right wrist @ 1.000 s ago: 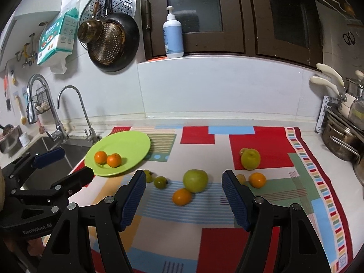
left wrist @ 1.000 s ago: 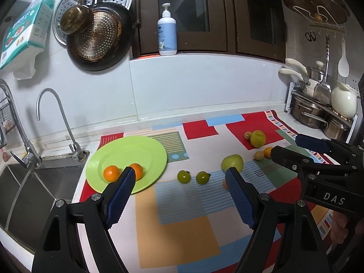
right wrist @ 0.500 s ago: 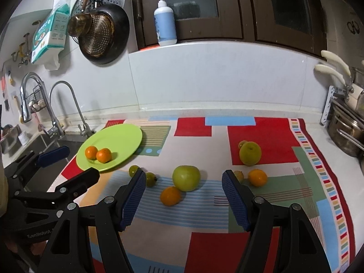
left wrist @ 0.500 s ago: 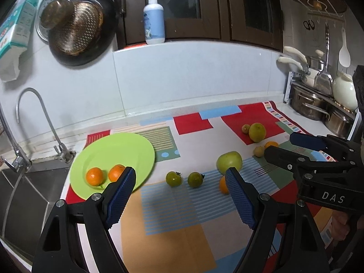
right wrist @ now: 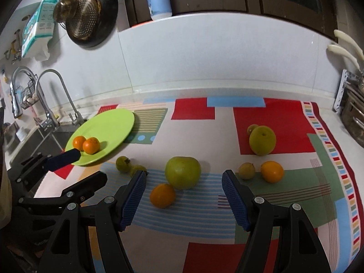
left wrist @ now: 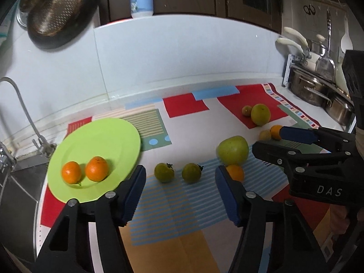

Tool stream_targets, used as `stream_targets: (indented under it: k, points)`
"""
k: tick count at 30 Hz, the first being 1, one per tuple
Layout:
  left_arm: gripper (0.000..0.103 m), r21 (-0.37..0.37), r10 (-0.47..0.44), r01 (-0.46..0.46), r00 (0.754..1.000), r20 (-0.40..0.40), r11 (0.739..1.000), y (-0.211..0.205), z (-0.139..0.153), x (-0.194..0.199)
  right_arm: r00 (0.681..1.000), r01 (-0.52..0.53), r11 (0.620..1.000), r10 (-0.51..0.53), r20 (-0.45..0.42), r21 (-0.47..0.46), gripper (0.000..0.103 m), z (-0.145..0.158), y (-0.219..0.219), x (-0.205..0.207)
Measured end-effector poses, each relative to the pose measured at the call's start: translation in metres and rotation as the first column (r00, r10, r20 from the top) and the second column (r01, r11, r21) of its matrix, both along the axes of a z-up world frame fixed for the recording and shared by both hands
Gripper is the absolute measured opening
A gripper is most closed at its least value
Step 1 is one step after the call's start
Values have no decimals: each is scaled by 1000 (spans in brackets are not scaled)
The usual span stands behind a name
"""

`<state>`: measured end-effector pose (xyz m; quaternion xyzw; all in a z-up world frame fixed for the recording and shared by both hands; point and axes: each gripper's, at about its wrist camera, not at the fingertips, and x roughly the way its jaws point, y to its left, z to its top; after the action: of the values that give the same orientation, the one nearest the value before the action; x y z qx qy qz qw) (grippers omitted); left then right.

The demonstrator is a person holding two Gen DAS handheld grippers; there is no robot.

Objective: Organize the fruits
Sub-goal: 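Grasp a small green tomato with the left tool while the right tool grasps the green apple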

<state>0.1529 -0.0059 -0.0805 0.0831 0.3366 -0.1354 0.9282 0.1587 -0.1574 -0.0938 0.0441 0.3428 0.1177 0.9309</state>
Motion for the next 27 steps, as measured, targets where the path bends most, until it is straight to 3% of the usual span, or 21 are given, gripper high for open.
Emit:
stream_targets:
  k: [15,27]
  points:
    - [40,25,-81,84,992,-100,996,-19,-38,32,995,-24,998,28,-92,54,70,-29,2,39]
    - [34,11,-84,87,985,-150,996,-22,-51,52,990,-36,997,46,-136,72,66,-41,7,56]
